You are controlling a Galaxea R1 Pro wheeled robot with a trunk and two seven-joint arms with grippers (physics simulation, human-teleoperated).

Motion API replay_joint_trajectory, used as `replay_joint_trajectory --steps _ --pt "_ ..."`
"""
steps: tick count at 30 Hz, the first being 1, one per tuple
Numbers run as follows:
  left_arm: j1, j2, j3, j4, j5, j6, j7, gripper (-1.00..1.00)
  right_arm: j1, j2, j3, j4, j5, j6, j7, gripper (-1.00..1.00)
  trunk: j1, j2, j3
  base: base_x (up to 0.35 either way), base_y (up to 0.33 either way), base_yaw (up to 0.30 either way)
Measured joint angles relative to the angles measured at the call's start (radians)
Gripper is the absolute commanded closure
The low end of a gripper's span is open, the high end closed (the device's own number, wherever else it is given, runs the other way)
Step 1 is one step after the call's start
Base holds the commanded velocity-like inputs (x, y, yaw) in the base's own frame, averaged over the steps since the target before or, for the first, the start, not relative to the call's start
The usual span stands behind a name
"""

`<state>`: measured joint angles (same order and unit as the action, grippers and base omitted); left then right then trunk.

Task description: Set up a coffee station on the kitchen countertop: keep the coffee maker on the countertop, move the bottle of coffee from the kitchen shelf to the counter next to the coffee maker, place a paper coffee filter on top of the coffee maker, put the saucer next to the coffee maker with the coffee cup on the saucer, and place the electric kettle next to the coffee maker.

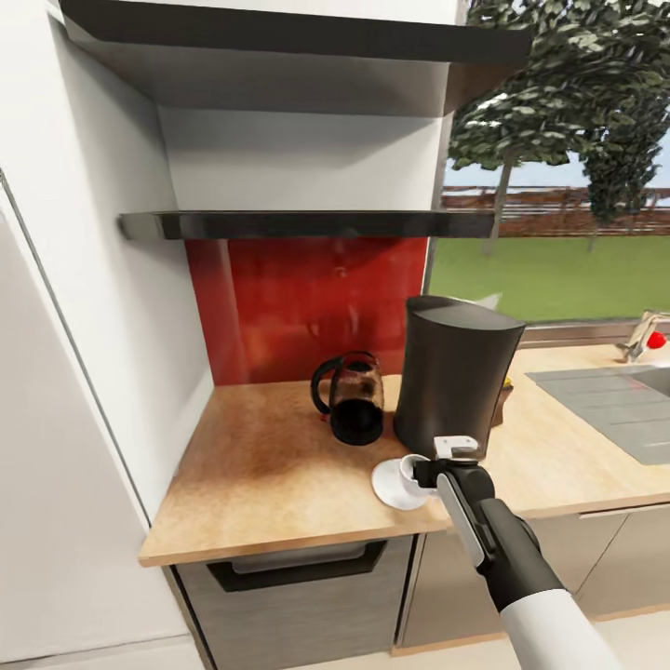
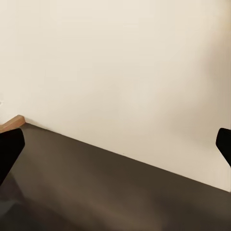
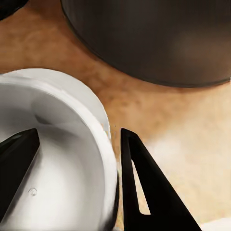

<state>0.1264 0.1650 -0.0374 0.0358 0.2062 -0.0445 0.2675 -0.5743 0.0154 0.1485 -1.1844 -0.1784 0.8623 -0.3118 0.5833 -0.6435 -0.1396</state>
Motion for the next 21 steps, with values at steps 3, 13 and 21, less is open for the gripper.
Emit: replay_joint_trajectory --steps 3,13,21 --pt "0.000 0.000 -0.001 0.001 0.001 0.000 0.002 -1.00 0.000 0.000 0.002 0.002 0.001 0.000 0.000 1.00 0.000 0.000 0.000 0.183 0.111 0.000" --pt "0.000 -0.001 -0.001 0.002 0.002 0.000 0.002 -1.00 0.000 -0.001 0.002 0.007 0.005 0.000 -0.002 1.00 0.000 0.000 0.000 0.057 0.031 0.000" --pt "0.000 -0.001 -0.002 0.006 0.002 0.000 -0.001 -1.00 0.000 -0.003 0.002 0.006 0.005 0.000 -0.002 1.00 0.000 0.000 0.000 0.003 0.002 0.000"
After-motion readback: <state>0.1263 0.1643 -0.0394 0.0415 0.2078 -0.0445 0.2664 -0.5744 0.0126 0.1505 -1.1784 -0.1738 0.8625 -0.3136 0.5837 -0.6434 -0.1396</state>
